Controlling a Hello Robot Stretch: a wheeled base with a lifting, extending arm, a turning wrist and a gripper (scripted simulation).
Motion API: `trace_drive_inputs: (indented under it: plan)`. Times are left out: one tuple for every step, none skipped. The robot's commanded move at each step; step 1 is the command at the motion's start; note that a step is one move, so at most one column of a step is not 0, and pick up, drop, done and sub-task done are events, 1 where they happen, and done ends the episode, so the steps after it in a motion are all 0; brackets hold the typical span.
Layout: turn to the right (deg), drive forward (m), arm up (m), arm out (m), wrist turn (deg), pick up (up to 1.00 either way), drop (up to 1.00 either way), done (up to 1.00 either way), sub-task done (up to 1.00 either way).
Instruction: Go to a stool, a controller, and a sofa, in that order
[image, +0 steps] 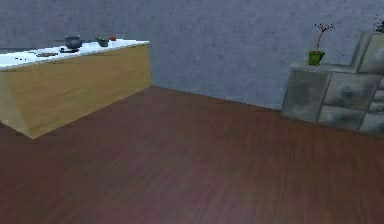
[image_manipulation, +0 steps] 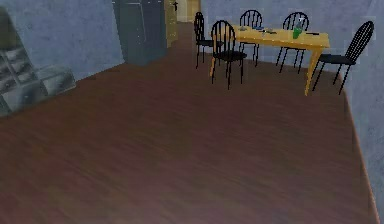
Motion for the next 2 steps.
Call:
trace_drive_inputs:
  plan:
    - [12.0,0.00,0.00,0.00,0.0,0.00,0.00,0.00,0.00]
    - [0.0,0.35,0.00,0.00,0.0,0.00,0.00,0.00,0.00]
